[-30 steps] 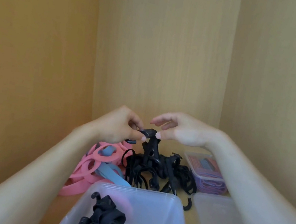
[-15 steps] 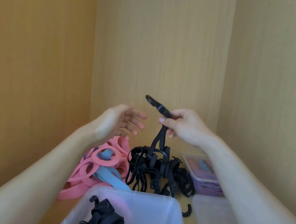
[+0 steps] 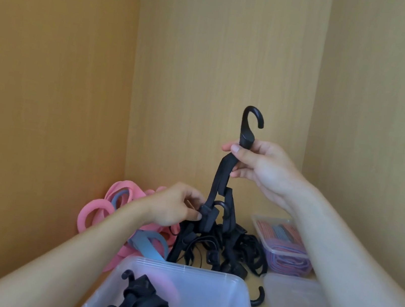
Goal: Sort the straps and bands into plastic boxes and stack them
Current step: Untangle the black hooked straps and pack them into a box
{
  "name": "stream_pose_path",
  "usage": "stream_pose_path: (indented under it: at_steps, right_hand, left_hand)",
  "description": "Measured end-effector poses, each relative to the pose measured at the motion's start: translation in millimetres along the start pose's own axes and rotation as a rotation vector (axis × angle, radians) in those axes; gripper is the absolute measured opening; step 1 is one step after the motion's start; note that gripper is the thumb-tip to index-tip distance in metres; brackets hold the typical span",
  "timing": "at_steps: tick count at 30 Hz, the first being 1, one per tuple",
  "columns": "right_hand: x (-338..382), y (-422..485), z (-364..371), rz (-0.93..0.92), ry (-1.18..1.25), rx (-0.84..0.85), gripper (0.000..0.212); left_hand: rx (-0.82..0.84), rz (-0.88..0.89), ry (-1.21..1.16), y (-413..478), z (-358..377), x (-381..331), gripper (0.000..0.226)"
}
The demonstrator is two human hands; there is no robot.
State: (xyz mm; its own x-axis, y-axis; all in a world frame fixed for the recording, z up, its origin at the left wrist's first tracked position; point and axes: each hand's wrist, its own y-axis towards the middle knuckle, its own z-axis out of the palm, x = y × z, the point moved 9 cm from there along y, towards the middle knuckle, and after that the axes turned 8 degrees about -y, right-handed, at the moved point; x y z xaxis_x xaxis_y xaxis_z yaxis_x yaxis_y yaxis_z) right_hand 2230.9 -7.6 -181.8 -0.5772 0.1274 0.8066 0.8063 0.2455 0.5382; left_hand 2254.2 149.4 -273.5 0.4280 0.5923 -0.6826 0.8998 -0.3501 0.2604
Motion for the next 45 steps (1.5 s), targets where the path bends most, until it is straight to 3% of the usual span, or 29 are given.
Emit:
stream_pose_path:
  at_steps: [10, 14, 17, 24, 31, 38, 45]
  right_hand:
    - [0, 0, -19, 0.012, -0.031, -0.148, 0.017]
    - [3, -2, -23, 0.006, -0.009, -0.199, 0.016]
    - [6, -3, -26, -0.004, 0.042, -0.236, 0.015]
    - [16, -3, -26, -0.031, 0.239, -0.208, 0.009]
    - [29, -4, -31, -0.067, 0.439, -0.180, 0.008]
    - [33, -5, -44, -0.096, 0.514, -0.238, 0.023]
    - [47, -7, -46, -0.160, 0.537, -0.227, 0.019]
  left_hand:
    - [-0.144, -0.099, 0.024, 0, -23, 28, 0.010]
    - [-0.131, -0.162, 0.058, -2, -23, 30, 0.032]
    - [-0.152, -0.074, 0.013, -2, -25, 7, 0.049]
    - [-0.008, 0.064, -0.100, 0, 2, -41, 0.053]
    - [-0.042, 0.101, -0.203, 1, 8, -39, 0.021]
    - [-0.136, 0.098, -0.518, 2, -23, -24, 0.011]
    - [-0.291, 0.096, -0.447, -1, -56, -2, 0.009]
